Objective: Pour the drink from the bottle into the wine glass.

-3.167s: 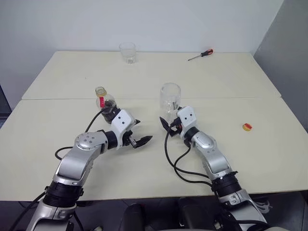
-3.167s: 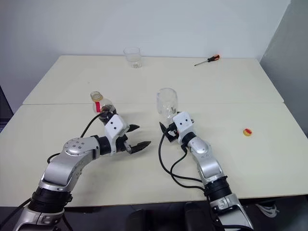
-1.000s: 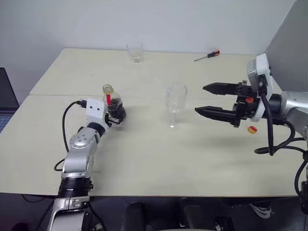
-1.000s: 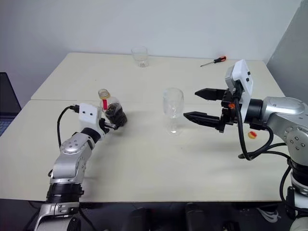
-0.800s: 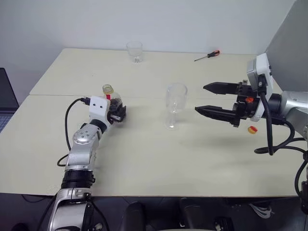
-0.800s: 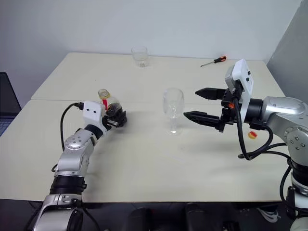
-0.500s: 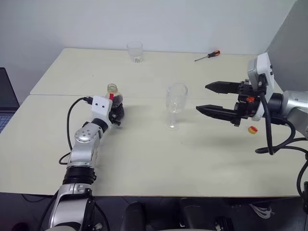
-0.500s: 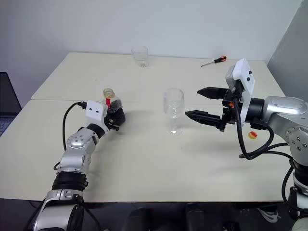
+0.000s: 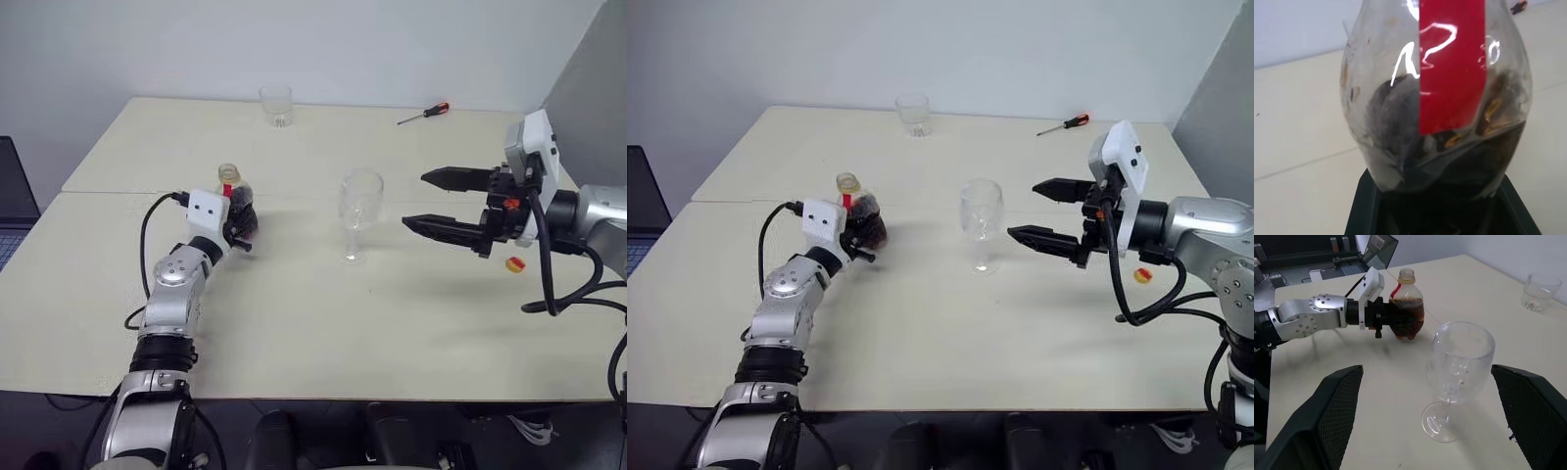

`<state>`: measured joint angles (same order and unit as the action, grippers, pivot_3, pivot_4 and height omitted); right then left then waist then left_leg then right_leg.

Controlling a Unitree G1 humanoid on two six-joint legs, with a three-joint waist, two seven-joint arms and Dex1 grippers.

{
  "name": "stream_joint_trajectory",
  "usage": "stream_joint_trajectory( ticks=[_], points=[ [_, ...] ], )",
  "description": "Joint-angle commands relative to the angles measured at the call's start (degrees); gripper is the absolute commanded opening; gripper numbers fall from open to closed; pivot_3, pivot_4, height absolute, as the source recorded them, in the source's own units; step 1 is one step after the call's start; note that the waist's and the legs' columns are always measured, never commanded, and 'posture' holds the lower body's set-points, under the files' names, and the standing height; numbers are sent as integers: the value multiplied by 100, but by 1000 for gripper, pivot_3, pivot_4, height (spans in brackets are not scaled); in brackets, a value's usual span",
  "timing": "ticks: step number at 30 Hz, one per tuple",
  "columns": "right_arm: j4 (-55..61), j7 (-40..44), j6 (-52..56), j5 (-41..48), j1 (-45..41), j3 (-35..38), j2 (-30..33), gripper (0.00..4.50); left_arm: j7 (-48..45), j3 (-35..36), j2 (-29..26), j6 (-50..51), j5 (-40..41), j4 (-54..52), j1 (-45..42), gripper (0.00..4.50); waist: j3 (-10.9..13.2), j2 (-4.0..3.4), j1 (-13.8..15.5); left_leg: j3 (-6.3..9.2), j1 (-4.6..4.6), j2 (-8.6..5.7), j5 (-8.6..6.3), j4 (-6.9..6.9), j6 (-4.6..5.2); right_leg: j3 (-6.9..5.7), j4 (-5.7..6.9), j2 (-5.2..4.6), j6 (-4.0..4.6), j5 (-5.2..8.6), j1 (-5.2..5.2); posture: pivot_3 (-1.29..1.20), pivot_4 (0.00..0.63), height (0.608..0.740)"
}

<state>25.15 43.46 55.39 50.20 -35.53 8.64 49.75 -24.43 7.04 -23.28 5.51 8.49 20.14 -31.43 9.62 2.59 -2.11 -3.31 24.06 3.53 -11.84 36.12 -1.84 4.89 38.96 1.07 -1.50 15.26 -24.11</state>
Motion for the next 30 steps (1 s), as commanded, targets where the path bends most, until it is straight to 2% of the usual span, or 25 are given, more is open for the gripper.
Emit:
stream_joint_trajectory(
  ticks=[1,5,11,16,20,30],
  points=[
    [201,-55,-116,54,-4,349,97,4500,-140,-98,-143,-18,-45,-427,-513,934,0,0,9,0,0,-1,0,1,0,-3,0,0,0,0,0,0,150,740],
    [280,-105,-96,69,55,426,130,4500,-397,-398,-167,-119,-254,-46,-1245,934,0,0,32,2,2,-6,0,2,0,-17,-1,1,-2,0,1,0,150,740],
    [496,-302,-3,220,153,615,156,4500,-693,-1023,-314,-900,-981,874,-2089,934,0,0,23,1,4,-14,0,3,0,-18,-3,9,-2,0,-1,0,150,740],
    [666,-465,54,338,252,749,193,4500,-764,-1214,-253,-1463,-1213,1546,-2441,934,1,-1,19,3,6,-5,0,0,0,-20,-1,20,-2,0,-6,0,150,740],
    [826,-636,119,459,341,863,275,4500,-644,-1601,-264,-2100,-1780,2039,-2776,934,1,-1,35,7,15,-6,0,2,0,-28,-2,18,-1,0,-7,0,150,740],
    [972,-947,126,637,473,893,291,4500,-256,-1846,-137,-2917,-2324,2732,-3333,934,2,-1,30,15,25,-7,0,8,0,-40,-2,14,0,-1,-9,0,150,740]
  ],
)
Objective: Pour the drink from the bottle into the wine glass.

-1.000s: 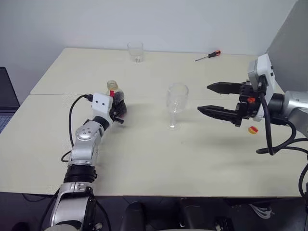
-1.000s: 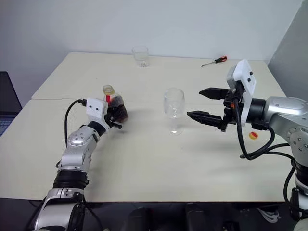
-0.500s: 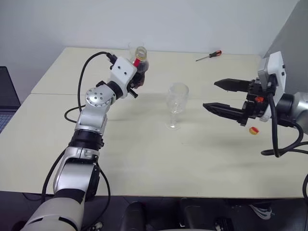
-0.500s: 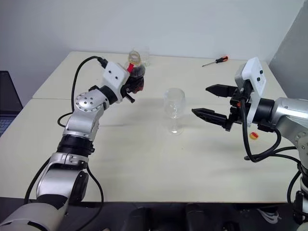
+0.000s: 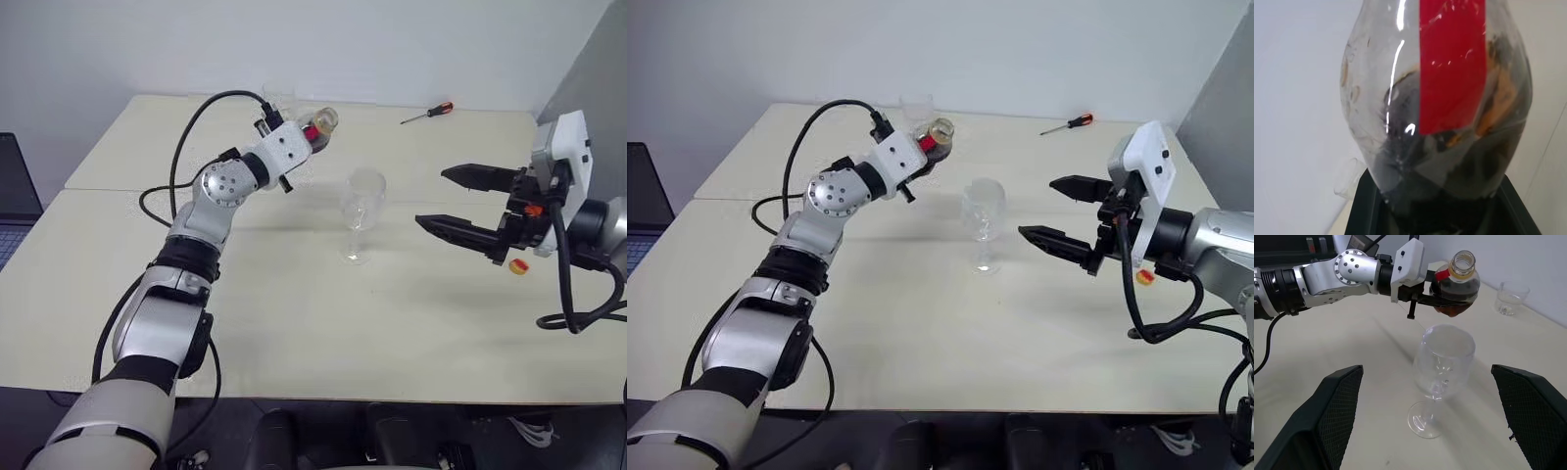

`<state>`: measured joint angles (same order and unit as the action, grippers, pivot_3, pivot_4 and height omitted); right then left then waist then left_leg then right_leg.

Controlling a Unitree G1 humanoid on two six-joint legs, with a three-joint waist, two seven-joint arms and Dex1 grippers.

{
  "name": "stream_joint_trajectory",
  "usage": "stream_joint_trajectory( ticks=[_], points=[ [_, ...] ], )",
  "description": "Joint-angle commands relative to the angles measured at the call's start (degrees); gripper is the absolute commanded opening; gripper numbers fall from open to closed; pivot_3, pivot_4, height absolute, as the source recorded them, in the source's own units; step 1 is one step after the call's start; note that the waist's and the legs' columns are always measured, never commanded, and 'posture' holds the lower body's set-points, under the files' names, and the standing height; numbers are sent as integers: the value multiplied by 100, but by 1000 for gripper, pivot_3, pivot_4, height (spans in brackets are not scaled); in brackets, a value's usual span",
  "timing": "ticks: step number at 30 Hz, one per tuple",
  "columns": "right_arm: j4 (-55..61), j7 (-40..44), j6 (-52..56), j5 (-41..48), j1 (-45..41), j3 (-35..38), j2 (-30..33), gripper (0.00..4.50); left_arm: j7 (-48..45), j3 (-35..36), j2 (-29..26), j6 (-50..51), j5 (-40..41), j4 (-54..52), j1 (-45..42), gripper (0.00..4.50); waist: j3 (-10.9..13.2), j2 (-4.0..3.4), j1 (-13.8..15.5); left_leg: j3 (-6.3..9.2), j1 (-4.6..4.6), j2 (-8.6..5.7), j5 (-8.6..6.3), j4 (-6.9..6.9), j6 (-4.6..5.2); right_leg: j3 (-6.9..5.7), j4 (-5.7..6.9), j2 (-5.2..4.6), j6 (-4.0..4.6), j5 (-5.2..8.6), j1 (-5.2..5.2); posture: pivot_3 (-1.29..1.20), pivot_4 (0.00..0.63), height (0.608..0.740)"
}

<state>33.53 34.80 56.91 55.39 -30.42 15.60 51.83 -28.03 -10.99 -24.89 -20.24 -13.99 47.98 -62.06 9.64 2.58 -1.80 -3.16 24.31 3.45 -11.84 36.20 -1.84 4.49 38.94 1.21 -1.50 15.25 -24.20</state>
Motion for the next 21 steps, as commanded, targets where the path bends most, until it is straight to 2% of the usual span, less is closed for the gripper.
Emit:
stream_joint_trajectory(
  ticks=[1,21],
  points=[
    [138,-92,-34,110,-35,178,82,4500,140,-72,20,-421,-151,-9,-298,934,0,0,0,2,0,0,0,0,0,-2,0,0,0,0,0,0,150,740],
    [77,-150,-158,-72,-166,-165,6,4500,977,-756,-139,-1573,-1424,428,-736,934,0,0,1,29,14,-1,0,10,0,-31,4,0,11,-6,1,0,150,740]
  ],
)
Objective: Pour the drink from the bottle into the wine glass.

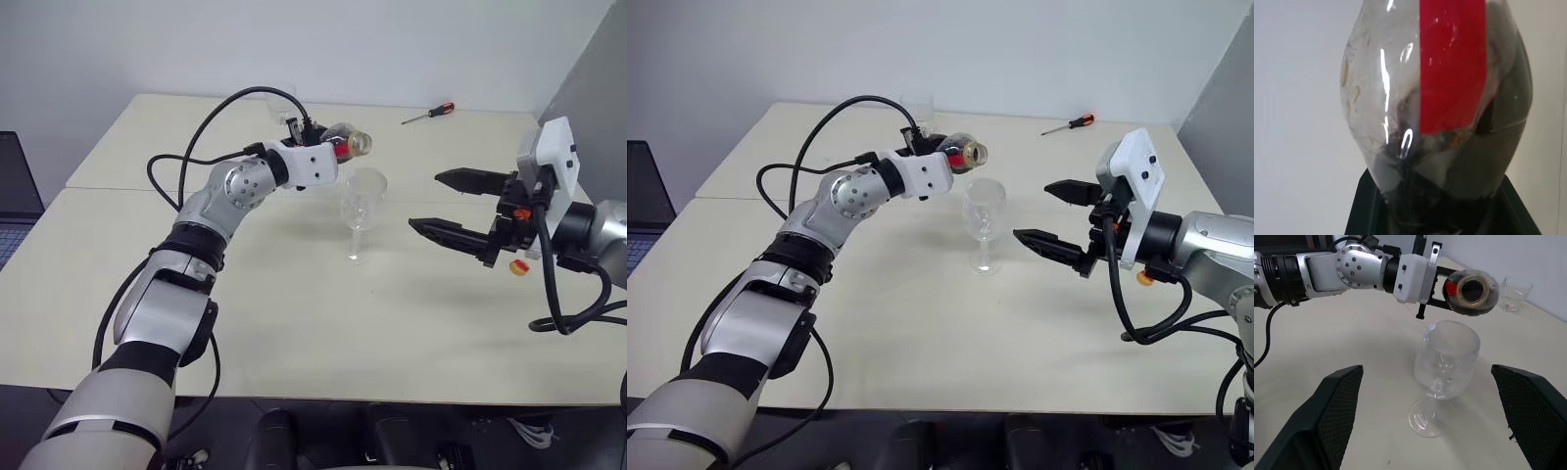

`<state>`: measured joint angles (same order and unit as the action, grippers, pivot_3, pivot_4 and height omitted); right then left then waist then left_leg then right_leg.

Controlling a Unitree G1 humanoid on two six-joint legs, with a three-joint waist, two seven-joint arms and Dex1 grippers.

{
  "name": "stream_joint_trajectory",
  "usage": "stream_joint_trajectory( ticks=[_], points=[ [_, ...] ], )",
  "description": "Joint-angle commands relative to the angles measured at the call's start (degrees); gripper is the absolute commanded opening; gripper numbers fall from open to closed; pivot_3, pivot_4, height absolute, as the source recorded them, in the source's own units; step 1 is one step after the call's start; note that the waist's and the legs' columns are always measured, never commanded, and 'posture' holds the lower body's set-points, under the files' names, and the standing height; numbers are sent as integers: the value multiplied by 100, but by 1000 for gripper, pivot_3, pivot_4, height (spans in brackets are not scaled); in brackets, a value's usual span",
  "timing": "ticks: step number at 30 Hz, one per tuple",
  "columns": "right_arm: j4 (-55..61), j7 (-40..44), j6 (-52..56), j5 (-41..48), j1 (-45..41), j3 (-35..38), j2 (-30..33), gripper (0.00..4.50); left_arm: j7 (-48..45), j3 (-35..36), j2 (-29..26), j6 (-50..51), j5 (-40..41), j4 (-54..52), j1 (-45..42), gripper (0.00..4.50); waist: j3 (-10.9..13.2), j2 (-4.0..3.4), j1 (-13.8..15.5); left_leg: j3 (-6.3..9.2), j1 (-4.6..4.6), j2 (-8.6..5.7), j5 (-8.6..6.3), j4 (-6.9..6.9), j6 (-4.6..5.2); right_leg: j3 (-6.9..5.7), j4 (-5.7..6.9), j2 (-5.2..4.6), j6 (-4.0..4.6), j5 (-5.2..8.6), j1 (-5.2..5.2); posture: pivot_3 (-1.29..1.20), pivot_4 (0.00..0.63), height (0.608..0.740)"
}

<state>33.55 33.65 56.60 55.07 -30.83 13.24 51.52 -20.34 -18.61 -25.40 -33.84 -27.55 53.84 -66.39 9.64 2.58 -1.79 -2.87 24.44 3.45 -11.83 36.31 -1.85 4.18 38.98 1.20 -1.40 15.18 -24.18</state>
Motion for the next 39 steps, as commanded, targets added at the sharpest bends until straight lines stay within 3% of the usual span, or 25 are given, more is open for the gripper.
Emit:
stream_joint_trajectory(
  ticks=[1,39],
  points=[
    [75,-37,-127,-39,-127,68,34,4500,257,-11,-104,-249,-120,-163,-310,934,0,0,1,0,0,0,0,0,0,0,0,0,1,0,0,0,150,740],
    [116,-150,-157,-21,-124,-10,-53,4500,1818,-579,-560,-1087,-1370,560,-842,934,0,-1,5,24,33,0,0,56,0,-21,9,-3,12,-9,0,0,150,740]
  ],
)
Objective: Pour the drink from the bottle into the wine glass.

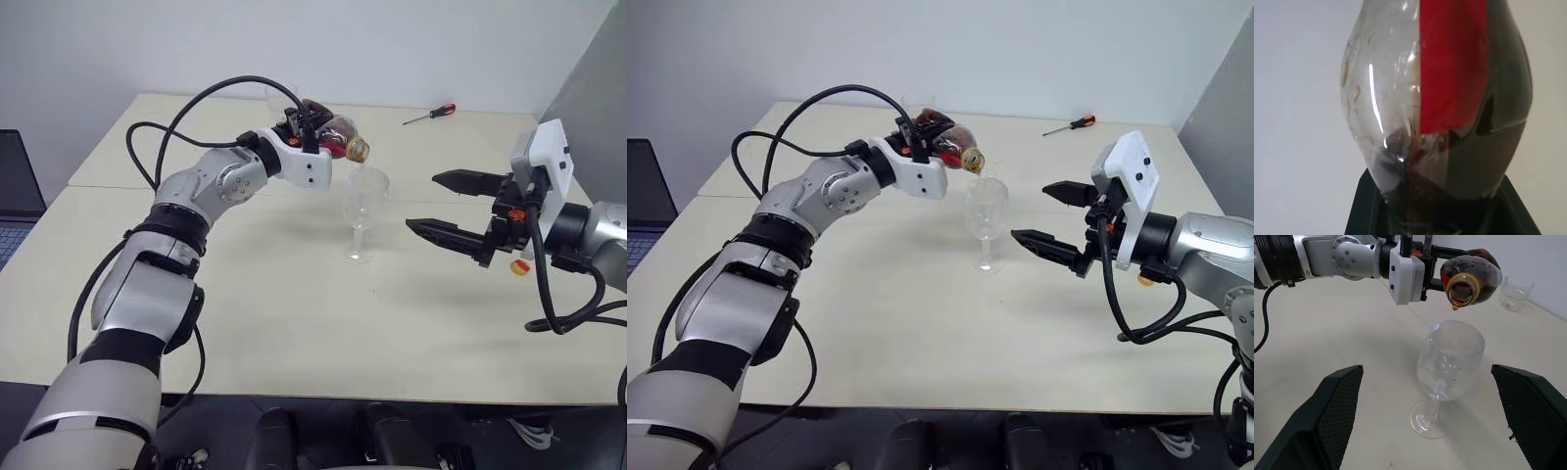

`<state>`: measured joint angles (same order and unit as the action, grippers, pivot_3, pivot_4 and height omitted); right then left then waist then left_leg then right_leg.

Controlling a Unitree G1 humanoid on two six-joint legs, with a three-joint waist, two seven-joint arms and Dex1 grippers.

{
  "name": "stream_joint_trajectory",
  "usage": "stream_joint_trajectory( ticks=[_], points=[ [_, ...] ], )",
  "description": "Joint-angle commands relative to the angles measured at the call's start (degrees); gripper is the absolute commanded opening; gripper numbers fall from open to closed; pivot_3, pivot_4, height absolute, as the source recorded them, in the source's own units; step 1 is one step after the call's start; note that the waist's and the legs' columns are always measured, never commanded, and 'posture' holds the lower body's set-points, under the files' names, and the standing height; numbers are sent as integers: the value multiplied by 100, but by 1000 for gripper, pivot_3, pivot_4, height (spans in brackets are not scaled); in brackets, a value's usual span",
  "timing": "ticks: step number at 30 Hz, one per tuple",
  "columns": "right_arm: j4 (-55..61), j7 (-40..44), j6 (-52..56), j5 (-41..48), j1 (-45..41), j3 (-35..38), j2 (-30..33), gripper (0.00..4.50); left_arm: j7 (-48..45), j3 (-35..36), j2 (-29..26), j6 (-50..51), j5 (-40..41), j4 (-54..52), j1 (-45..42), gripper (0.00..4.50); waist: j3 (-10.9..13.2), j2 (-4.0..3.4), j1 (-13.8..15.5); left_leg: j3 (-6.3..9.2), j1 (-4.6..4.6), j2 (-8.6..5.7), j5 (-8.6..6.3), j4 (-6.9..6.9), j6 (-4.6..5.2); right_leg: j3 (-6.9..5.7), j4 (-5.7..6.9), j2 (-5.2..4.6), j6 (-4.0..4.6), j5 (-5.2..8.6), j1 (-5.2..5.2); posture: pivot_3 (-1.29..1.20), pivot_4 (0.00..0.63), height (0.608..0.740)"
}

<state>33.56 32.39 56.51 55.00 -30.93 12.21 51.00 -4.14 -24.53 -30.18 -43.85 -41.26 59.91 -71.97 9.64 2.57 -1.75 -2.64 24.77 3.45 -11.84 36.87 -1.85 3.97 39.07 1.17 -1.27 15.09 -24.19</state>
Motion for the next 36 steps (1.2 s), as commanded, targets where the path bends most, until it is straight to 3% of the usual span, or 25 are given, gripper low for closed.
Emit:
stream_joint_trajectory(
  ticks=[1,36],
  points=[
    [113,-25,-147,-15,-114,92,-2,4500,224,-9,-84,-100,-29,-22,-307,934,0,0,2,0,0,0,0,0,0,0,0,0,0,0,0,0,150,740],
    [127,-137,-198,-113,-2,60,-202,4500,278,-440,-173,-212,-350,468,-789,934,0,0,2,-1,1,-1,0,4,0,0,3,-1,1,-1,0,0,150,740]
  ],
)
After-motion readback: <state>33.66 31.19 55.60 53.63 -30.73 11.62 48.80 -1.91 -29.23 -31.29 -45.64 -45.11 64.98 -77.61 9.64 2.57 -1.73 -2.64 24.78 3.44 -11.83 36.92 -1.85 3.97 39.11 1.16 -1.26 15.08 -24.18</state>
